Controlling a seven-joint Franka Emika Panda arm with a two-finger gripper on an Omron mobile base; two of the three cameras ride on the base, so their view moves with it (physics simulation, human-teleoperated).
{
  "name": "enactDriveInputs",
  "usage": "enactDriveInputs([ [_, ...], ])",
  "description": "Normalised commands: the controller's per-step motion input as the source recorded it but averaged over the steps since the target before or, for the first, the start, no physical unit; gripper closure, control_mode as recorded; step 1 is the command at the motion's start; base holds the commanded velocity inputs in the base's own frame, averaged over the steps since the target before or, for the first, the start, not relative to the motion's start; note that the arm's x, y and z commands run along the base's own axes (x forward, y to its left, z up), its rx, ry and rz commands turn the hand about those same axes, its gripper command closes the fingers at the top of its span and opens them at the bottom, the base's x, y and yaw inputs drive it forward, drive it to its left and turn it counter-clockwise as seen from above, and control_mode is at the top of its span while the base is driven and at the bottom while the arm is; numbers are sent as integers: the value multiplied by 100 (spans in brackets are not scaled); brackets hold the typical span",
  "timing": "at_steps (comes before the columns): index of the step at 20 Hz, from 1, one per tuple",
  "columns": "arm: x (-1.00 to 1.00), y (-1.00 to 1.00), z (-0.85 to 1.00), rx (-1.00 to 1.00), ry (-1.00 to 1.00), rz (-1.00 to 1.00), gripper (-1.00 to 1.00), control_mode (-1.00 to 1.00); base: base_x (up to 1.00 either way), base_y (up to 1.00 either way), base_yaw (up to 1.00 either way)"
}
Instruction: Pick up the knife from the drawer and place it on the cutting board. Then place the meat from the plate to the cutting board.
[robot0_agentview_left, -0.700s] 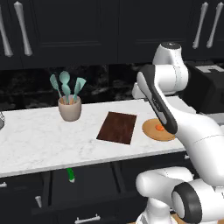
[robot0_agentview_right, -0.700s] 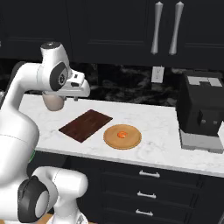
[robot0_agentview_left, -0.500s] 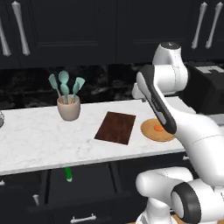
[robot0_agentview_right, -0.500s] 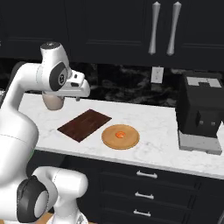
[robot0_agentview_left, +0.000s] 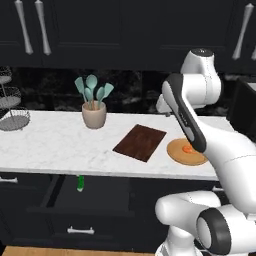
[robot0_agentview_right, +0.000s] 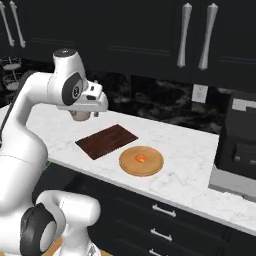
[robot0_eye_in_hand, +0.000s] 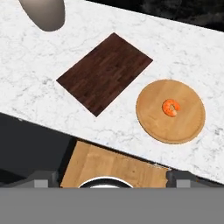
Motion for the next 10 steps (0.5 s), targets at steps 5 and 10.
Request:
enactDriveInputs([
  [5, 0, 0, 0, 0, 0, 0, -100, 100, 37, -19, 35],
  [10, 0, 0, 0, 0, 0, 0, -100, 100, 59, -11, 30],
])
